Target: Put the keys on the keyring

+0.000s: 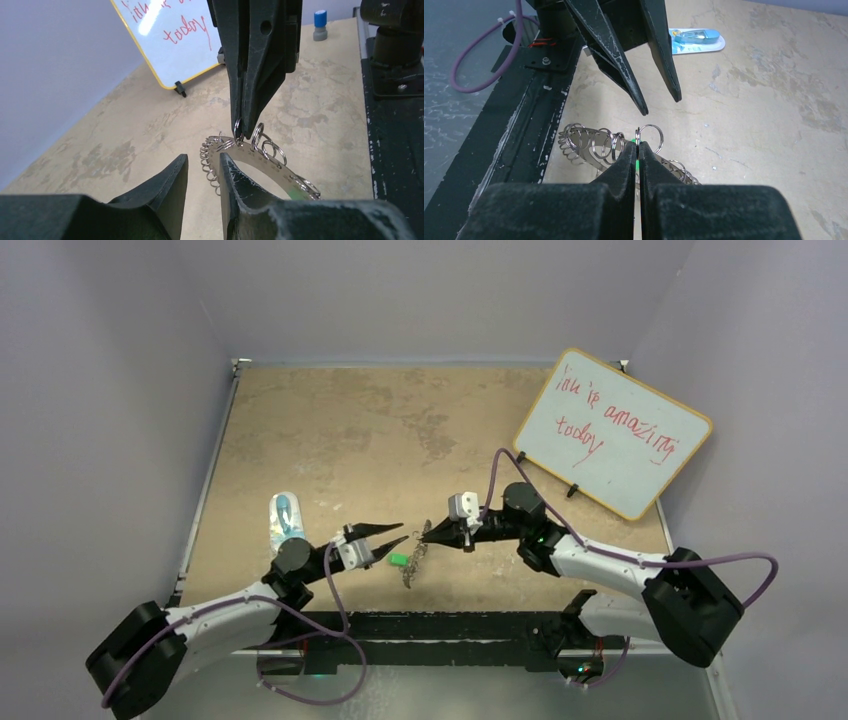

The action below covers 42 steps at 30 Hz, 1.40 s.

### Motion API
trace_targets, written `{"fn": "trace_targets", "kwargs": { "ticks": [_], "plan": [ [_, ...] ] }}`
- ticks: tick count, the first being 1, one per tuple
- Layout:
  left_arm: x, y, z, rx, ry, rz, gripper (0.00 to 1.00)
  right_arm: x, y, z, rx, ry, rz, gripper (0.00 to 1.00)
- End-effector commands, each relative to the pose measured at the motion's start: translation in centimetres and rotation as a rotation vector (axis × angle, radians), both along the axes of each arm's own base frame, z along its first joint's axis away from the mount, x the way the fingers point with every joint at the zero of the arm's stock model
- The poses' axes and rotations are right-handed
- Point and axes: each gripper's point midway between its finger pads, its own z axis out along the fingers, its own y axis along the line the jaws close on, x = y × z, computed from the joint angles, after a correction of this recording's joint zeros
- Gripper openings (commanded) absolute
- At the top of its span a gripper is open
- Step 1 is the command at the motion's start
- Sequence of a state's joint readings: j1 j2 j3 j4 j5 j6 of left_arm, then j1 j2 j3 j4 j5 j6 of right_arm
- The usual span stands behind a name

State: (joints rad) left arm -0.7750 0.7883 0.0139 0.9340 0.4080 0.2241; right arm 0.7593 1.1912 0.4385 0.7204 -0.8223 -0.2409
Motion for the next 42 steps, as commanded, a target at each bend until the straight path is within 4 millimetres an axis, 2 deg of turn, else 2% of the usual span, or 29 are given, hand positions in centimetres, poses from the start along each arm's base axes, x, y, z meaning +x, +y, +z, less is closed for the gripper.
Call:
{"fn": "trace_targets", "kwargs": {
  "ticks": [1, 7, 11, 13, 21, 31, 34, 37, 42],
  "plan": [
    [-1.9, -0.4, 0.7, -0.086, 0.007, -0.088, 0.25, -0.7, 0.6, 2.0, 0.08, -0.04, 0.061, 0.0],
    [-2.7, -1.0, 0.7, -0.094, 0.013, -0.155, 0.14, -0.7, 0.7, 2.0, 0.082, -0.038, 0.063, 0.0],
    [-2.6, -1.0, 0.3, -0.077, 0.02, -0.143, 0.15, -0.6, 0.7, 1.9, 0.08, -0.039, 0.058, 0.0],
    [-2.1, -0.8, 0.0, -0.053, 0.028, -0.119, 0.18, -0.6, 0.7, 1.7, 0.077, -0.039, 0.056, 0.0],
    [0.1, -1.2, 0.0, 0.151, 0.044, -0.053, 0.21, 0.3, 0.4, 2.2, 0.097, -0.045, -0.017, 0.0],
    [0.7, -2.2, 1.4, 0.205, 0.134, -0.072, 0.13, 0.4, 0.3, 2.6, 0.154, -0.027, -0.048, 0.0],
    [1.1, -1.6, 0.9, 0.28, 0.159, -0.041, 0.15, 0.6, 0.3, 2.7, 0.158, -0.025, -0.057, 0.0],
    [0.8, -1.5, 1.0, 0.329, 0.168, -0.057, 0.16, 0.6, 0.3, 2.6, 0.158, -0.023, -0.06, 0.0],
    [0.3, -1.0, -0.1, 0.453, 0.249, -0.077, 0.15, 0.8, 0.3, 2.6, 0.155, -0.02, -0.07, 0.0]
  ]
}}
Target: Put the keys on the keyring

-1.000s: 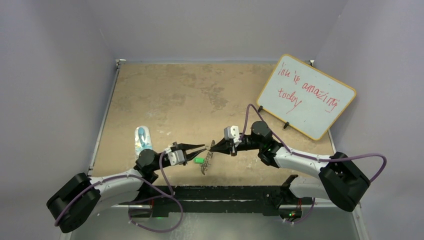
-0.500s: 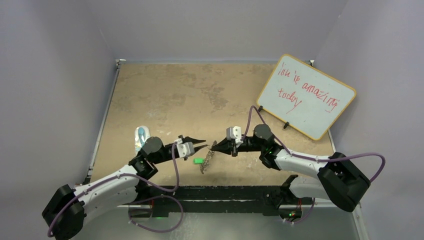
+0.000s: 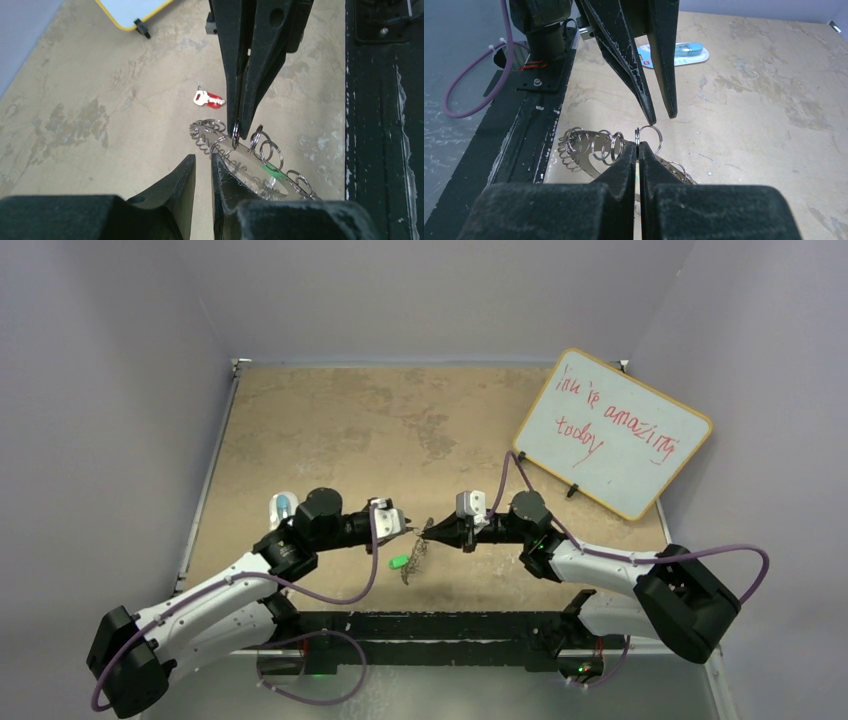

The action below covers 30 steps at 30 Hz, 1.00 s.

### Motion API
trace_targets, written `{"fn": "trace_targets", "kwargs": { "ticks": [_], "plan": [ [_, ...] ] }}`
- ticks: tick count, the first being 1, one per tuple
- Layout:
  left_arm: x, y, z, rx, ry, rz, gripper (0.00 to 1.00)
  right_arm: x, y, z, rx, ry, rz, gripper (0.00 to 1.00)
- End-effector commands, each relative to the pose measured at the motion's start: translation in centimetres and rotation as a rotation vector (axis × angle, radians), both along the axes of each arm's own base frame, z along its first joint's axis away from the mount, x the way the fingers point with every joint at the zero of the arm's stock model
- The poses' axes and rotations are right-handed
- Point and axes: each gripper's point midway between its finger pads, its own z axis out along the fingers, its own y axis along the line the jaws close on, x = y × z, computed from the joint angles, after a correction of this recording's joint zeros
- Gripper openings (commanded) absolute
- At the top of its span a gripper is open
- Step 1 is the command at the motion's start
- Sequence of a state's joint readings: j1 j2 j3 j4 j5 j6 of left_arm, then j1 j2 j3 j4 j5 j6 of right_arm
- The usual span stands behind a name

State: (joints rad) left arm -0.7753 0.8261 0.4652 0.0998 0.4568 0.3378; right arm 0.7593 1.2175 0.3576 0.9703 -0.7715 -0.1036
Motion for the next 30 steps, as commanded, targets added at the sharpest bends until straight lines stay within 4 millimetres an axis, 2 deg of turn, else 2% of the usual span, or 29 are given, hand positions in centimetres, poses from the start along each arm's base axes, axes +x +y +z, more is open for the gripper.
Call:
{"fn": "trace_targets", "kwargs": {
  "ticks": [1, 8, 14, 26, 30],
  "plan": [
    [-0.9, 0.7, -1.0, 0.135, 0.062, -0.032, 0.15, 0.4, 0.3, 2.0, 0.061, -0.053, -0.014, 0.0],
    [-2.0, -0.2, -0.4, 0.07, 0.064, -0.101, 0.16, 0.5, 0.4, 1.9, 0.056, -0.048, -0.009, 0.0],
    [-2.3, -1.6, 2.1, -0.11, -0.007, -0.145, 0.2, 0.5, 0.4, 1.9, 0.055, -0.045, -0.013, 0.0],
    [-2.6, -2.4, 1.5, -0.152, -0.014, -0.182, 0.18, 0.5, 0.4, 2.0, 0.053, -0.045, -0.014, 0.0],
    [-2.0, -1.8, 1.3, -0.134, -0.02, -0.13, 0.21, 0.6, 0.4, 2.0, 0.053, -0.044, -0.016, 0.0]
  ]
}}
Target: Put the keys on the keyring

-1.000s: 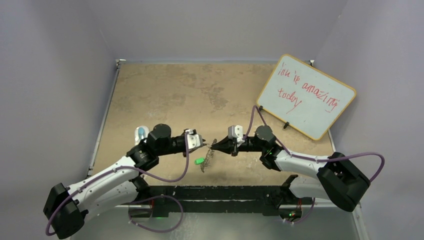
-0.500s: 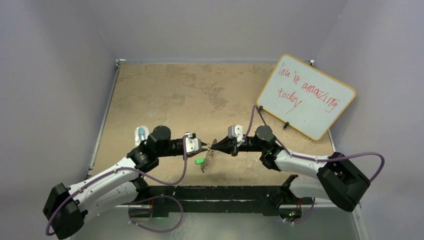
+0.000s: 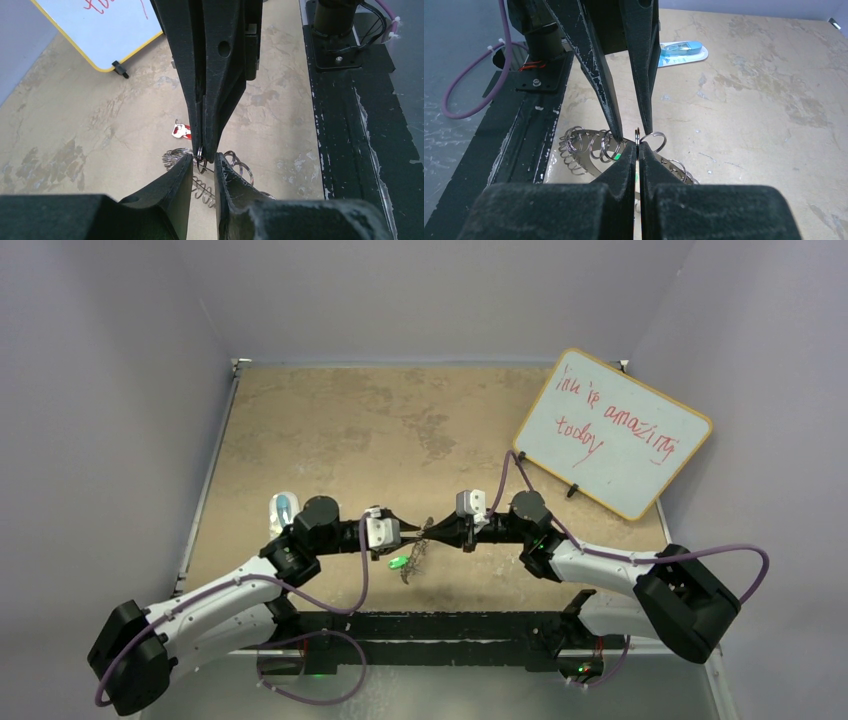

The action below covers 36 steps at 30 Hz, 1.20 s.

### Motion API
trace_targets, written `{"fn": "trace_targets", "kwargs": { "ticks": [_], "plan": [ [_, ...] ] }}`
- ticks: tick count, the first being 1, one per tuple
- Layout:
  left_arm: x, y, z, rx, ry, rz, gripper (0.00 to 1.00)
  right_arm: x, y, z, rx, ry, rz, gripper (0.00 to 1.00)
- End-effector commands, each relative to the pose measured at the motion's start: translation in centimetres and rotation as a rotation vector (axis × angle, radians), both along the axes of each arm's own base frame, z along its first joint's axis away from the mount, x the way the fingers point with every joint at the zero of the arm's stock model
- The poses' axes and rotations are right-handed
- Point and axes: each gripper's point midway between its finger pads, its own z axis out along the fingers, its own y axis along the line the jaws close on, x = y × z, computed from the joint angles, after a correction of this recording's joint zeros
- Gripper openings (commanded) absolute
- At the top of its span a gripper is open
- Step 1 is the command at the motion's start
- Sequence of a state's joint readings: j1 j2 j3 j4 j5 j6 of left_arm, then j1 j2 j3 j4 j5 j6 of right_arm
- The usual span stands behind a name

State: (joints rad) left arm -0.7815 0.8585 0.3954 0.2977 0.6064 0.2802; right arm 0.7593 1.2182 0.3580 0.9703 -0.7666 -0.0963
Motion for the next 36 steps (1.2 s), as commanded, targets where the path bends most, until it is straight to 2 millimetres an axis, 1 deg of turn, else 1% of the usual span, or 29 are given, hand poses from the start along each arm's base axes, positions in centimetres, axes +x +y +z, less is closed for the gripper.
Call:
{"fn": "trace_targets", "kwargs": {
  "ticks": [1, 4, 7, 8, 11, 16, 22, 26, 30, 36],
  "plan": [
    [0.3, 0.3, 1.2, -0.03, -0.033, 0.032, 0.23, 0.5, 0.4, 1.9, 0.052, -0.05, -0.01, 0.0],
    [0.8, 1.2, 1.4, -0.02, -0.048, 0.095, 0.29, 0.5, 0.4, 1.9, 0.05, -0.049, -0.008, 0.0],
    [0.7, 1.8, 1.3, -0.011, -0.044, 0.115, 0.31, 0.5, 0.5, 1.8, 0.048, -0.047, -0.007, 0.0],
    [0.6, 1.9, 1.1, -0.005, -0.038, 0.114, 0.31, 0.5, 0.5, 1.8, 0.046, -0.044, -0.006, 0.0],
    [0.2, 1.8, 0.3, 0.018, -0.007, 0.097, 0.25, 0.5, 0.6, 1.8, 0.045, -0.043, -0.004, 0.0],
    [0.4, 1.4, -1.1, 0.071, 0.047, 0.087, 0.19, 0.6, 0.6, 1.8, 0.044, -0.042, -0.002, 0.0],
    [0.5, 1.4, -1.9, 0.109, 0.069, 0.083, 0.18, 0.6, 0.6, 1.7, 0.04, -0.043, -0.003, 0.0],
    [0.4, 1.2, -1.8, 0.095, 0.059, 0.072, 0.2, 0.6, 0.6, 1.7, 0.037, -0.042, -0.003, 0.0],
    [0.3, 0.5, -1.0, 0.043, 0.039, 0.043, 0.21, 0.6, 0.6, 1.7, 0.036, -0.042, -0.003, 0.0],
    [0.5, -0.1, 0.0, -0.009, 0.015, 0.031, 0.2, 0.7, 0.7, 1.6, 0.033, -0.041, -0.003, 0.0]
  ]
}}
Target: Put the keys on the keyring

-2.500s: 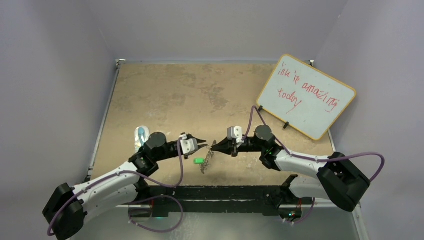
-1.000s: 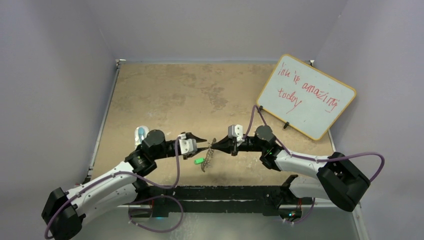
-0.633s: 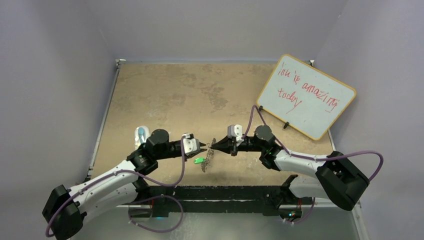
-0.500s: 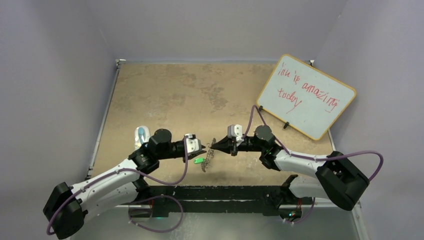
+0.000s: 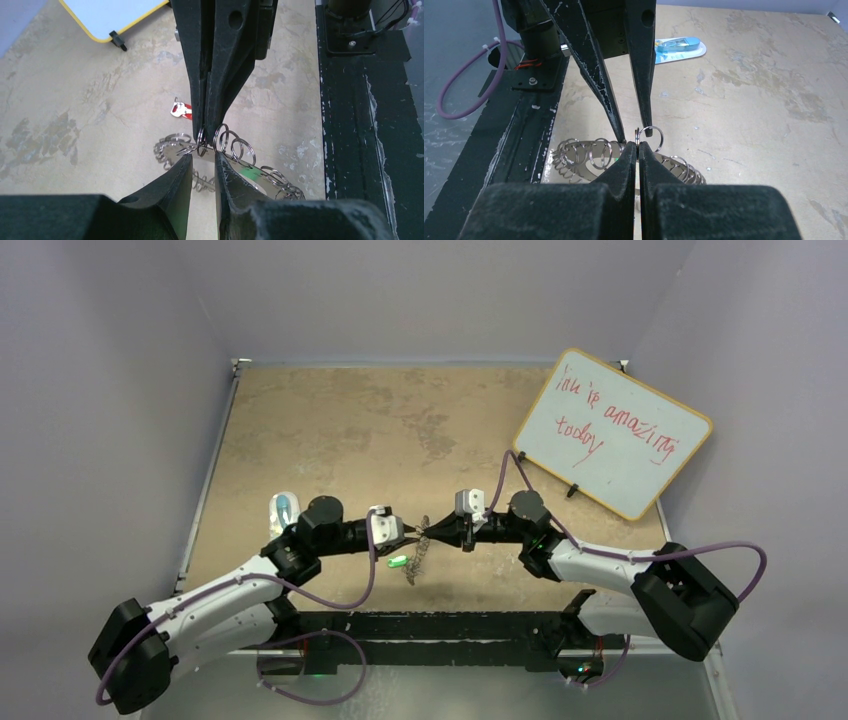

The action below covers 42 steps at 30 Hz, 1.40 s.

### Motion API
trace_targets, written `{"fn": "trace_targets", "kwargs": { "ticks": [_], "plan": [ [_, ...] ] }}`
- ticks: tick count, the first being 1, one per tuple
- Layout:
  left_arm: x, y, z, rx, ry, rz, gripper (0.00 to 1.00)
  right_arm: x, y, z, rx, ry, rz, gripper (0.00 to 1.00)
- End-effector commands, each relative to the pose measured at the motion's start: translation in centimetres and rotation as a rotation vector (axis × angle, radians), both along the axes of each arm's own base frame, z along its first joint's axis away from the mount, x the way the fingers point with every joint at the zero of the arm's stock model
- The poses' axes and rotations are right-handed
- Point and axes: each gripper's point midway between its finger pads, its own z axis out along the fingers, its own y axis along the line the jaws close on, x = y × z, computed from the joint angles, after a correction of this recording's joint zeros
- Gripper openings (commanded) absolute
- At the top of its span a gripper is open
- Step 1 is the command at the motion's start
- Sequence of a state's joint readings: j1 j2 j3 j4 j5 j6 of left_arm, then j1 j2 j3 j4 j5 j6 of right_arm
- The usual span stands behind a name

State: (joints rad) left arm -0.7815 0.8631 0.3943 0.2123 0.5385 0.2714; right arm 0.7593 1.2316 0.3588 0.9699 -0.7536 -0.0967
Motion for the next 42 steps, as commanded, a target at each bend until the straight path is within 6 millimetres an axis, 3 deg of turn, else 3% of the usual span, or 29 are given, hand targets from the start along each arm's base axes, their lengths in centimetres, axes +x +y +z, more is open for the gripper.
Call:
{"fn": "trace_targets", "kwargs": {
  "ticks": [1, 18, 30, 34, 38, 42],
  "plan": [
    [-0.1, -1.0, 2.2, -0.084, -0.052, -0.037, 0.2, 0.4, 0.6, 2.0, 0.041, -0.049, 0.012, 0.0],
    [0.6, -1.2, 1.9, -0.099, -0.08, -0.012, 0.0, 0.0, 0.8, 2.1, 0.039, -0.063, 0.047, 0.0],
    [0.3, -0.2, 0.5, 0.02, -0.105, -0.036, 0.0, 0.3, 0.9, 2.1, 0.032, -0.063, 0.036, 0.0],
    [0.5, -0.1, 0.6, 0.03, -0.118, -0.027, 0.0, 0.8, 0.9, 2.2, 0.033, -0.059, 0.008, 0.15],
    [0.8, 0.0, 0.8, 0.031, -0.142, -0.02, 0.0, 1.7, 0.5, 2.8, 0.046, -0.075, -0.062, 0.46],
    [1.2, 0.2, 0.5, 0.044, -0.162, -0.003, 0.0, 2.7, -0.7, 3.0, 0.062, -0.091, -0.169, 0.67]
  ]
}}
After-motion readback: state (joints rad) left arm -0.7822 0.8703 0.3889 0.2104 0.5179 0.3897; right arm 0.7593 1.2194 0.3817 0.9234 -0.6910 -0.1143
